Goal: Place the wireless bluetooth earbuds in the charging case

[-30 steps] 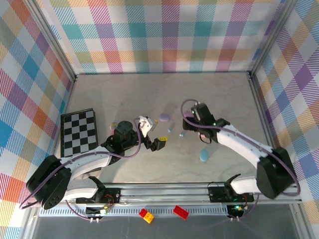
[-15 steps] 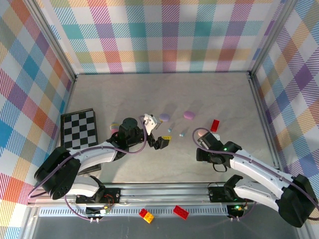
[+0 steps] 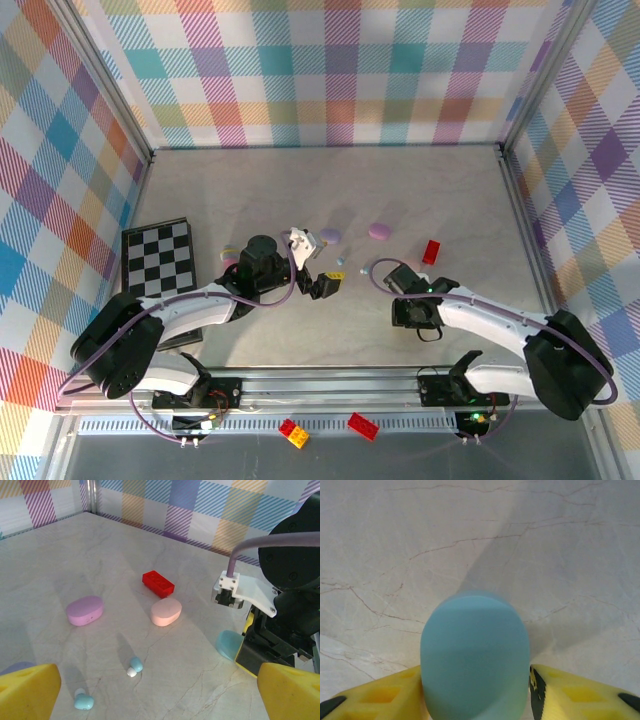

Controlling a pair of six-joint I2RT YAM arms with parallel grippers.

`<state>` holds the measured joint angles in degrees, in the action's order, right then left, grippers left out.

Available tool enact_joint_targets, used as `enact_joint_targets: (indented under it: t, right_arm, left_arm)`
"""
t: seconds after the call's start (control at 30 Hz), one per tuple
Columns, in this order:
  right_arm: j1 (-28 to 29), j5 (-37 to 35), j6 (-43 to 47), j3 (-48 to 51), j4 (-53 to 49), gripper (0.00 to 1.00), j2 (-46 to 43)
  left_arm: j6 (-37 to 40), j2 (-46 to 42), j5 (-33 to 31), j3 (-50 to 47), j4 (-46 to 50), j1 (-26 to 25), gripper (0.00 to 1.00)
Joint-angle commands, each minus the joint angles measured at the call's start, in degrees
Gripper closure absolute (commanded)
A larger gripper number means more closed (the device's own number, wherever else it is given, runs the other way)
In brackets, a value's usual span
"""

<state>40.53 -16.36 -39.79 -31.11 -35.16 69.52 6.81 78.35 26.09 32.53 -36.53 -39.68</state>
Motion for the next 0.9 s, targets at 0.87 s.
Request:
enact_joint_targets:
  t: [0.87]
  right_arm:
    - [-2.44,37.20,52.39,-24.47,-8.44,0.70,-4.03]
  left_arm:
    - [4.19,-3.41,16.97,6.13,11.04,0.83,0.00]
